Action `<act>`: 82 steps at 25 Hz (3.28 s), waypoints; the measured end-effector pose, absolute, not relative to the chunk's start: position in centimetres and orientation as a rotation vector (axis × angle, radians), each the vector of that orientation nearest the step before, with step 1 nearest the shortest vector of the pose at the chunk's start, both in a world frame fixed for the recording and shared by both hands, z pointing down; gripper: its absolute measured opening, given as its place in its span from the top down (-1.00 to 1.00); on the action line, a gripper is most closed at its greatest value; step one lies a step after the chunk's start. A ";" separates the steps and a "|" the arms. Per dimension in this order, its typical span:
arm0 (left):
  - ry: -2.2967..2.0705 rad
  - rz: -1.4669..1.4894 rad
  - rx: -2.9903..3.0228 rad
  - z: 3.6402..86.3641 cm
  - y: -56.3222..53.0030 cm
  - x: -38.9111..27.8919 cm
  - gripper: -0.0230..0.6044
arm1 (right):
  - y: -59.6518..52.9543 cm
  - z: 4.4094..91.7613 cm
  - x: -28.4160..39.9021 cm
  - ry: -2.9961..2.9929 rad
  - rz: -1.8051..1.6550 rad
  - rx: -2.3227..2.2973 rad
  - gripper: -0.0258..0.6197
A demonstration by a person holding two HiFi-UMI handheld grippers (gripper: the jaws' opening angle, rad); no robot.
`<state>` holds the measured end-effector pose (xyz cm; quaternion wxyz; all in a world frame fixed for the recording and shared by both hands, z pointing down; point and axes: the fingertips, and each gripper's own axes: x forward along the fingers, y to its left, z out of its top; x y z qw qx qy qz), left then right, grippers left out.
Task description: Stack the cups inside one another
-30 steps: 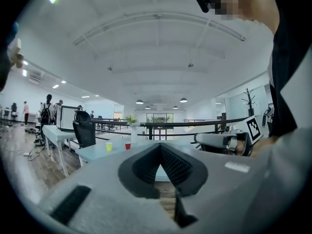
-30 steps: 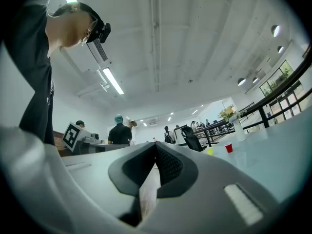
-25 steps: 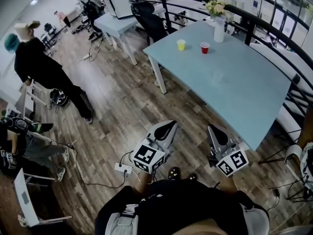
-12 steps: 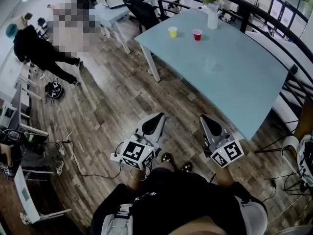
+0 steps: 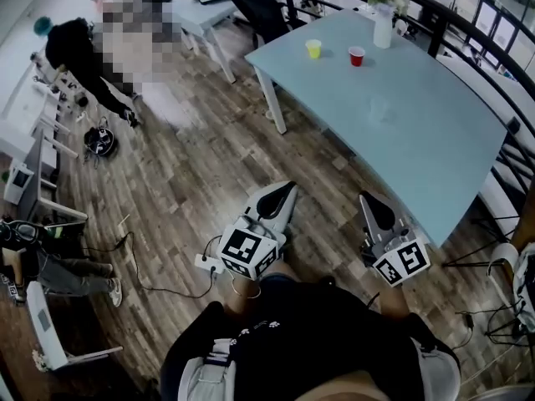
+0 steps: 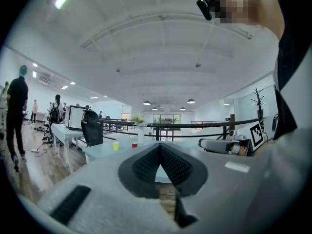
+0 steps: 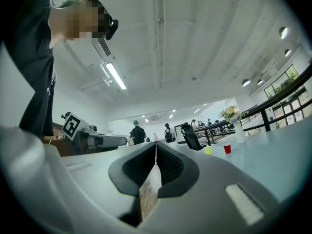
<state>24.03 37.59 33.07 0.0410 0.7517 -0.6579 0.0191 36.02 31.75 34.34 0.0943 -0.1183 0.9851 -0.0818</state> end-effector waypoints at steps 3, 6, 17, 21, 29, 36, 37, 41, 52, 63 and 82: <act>-1.990 0.037 2.329 33.0 36.4 22.2 0.95 | 30.6 34.3 34.2 2.926 -0.228 -0.392 0.91; -1.981 0.009 2.337 32.8 35.5 18.7 0.95 | 29.7 33.8 30.8 2.917 -0.205 -0.398 0.91; -1.983 -0.008 2.378 32.7 32.7 6.0 0.95 | 26.3 34.0 18.2 2.924 -0.172 -0.435 0.91; -1.947 -0.005 2.382 34.0 30.9 2.3 0.95 | 24.5 35.0 15.0 2.928 -0.170 -0.484 0.91; -1.852 -0.023 2.398 35.5 26.8 -5.0 0.95 | 19.4 36.1 10.1 2.921 -0.182 -0.691 0.91; -1.782 -0.002 2.486 33.6 24.4 -9.3 0.95 | 17.1 34.1 6.8 2.888 -0.138 -0.862 0.89; -1.774 0.000 2.492 33.5 24.2 -9.9 0.95 | 17.1 34.0 6.4 2.886 -0.131 -0.877 0.89; -1.719 0.005 2.522 33.4 23.1 -11.2 0.95 | 16.9 33.8 5.5 2.863 -0.119 -0.945 0.89; -1.612 -0.026 2.579 33.8 21.6 -10.2 0.95 | 14.9 34.1 7.9 2.788 -0.124 -1.144 0.87; -1.692 0.051 2.557 33.9 16.6 -14.5 0.95 | 8.0 34.8 4.5 2.753 -0.110 -1.139 0.85; -1.606 0.096 2.591 35.0 1.4 -18.9 0.95 | -6.7 37.8 1.6 2.690 -0.150 -1.335 0.79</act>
